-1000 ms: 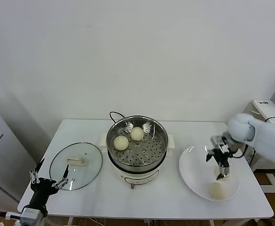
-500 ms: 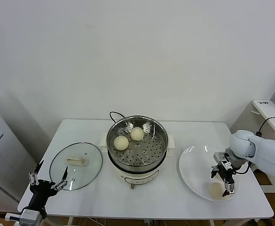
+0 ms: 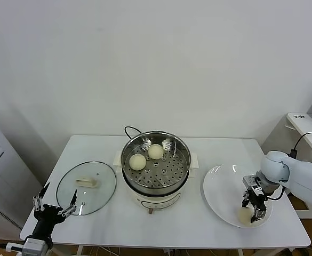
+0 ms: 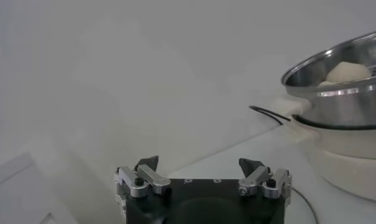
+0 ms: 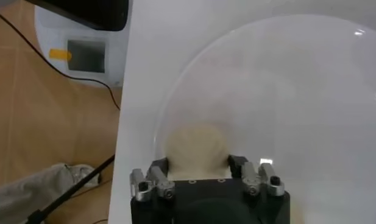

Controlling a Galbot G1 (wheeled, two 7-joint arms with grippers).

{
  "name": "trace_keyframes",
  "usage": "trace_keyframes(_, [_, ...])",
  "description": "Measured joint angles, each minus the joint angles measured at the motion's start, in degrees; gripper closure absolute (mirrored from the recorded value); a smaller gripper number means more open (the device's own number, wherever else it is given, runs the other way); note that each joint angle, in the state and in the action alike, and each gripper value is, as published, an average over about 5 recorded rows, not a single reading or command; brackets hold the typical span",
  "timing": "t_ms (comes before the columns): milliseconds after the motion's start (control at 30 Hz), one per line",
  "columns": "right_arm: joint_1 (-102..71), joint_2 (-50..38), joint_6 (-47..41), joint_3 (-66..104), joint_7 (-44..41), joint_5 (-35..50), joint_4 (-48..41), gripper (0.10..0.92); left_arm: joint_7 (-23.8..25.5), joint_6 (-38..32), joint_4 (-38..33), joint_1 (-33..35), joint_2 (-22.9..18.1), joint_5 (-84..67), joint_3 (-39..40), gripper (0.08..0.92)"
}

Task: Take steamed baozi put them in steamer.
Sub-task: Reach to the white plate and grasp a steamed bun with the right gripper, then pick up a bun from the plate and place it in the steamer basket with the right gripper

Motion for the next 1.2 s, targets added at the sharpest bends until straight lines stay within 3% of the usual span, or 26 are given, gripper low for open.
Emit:
trace_keyframes(267, [13.1,2.1,1.1,-7.3,-1.1,6.2,-1.5,0.541,0.0,0.2,-0.1,-0.4,0.4,-0.2,-0.1,0.177])
trace_keyframes(667, [36.1,15.1,5.4,-14.8,-1.3,17.6,-1.6,0.541,-0.2,0.6,-0.2,-1.6,-0.1,-0.2,0.4,0.177])
trace_keyframes(867, [36.4,21.7,9.0,-13.1,0.6,13.1,3.4,0.541,-0.2,0.6,-0.1,-1.6,-0.4,-0.2,0.3,0.177])
trace_keyframes(1200, [26.2,32.6,21.0,-7.5,3.3,-5.7,6.2,0.541,-0.4,0.5,-0.3,-1.6,-0.5,-1.0,-0.5,0.177])
